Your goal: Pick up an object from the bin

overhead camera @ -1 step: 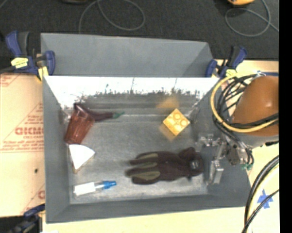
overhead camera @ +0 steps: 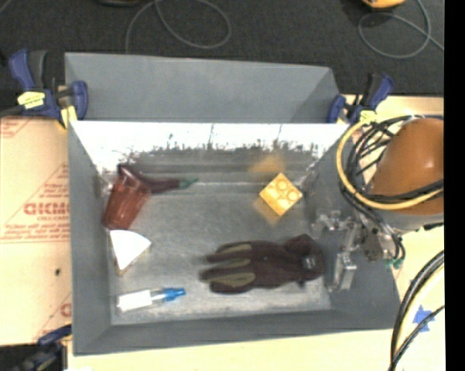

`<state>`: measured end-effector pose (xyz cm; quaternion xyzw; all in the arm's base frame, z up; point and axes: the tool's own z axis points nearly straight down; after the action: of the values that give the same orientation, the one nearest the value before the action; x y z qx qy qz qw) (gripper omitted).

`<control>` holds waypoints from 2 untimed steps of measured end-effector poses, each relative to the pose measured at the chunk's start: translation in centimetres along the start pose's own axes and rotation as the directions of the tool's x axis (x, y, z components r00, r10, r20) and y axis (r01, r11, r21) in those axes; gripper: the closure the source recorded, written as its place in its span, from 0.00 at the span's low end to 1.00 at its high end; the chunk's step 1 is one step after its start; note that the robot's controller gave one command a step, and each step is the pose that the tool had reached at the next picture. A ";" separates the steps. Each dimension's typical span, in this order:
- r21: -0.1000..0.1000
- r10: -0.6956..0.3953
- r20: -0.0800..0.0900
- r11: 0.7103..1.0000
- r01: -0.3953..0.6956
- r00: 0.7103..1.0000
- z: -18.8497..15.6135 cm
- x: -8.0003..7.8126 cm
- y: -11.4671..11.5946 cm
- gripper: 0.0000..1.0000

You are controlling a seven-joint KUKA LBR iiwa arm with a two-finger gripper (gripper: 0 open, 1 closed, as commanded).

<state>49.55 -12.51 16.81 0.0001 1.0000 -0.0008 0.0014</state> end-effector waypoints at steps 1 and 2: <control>0.001 -0.131 0.002 0.991 0.131 0.991 1.5 -1.3 0.2 0.00; 0.000 -0.403 0.001 0.915 0.403 0.915 4.5 -2.5 0.6 0.00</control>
Offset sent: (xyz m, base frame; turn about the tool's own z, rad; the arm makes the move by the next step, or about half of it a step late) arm 0.0412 0.0122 -0.0889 -0.7576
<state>52.03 -11.87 12.33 -0.2057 0.9786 -0.0011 0.0016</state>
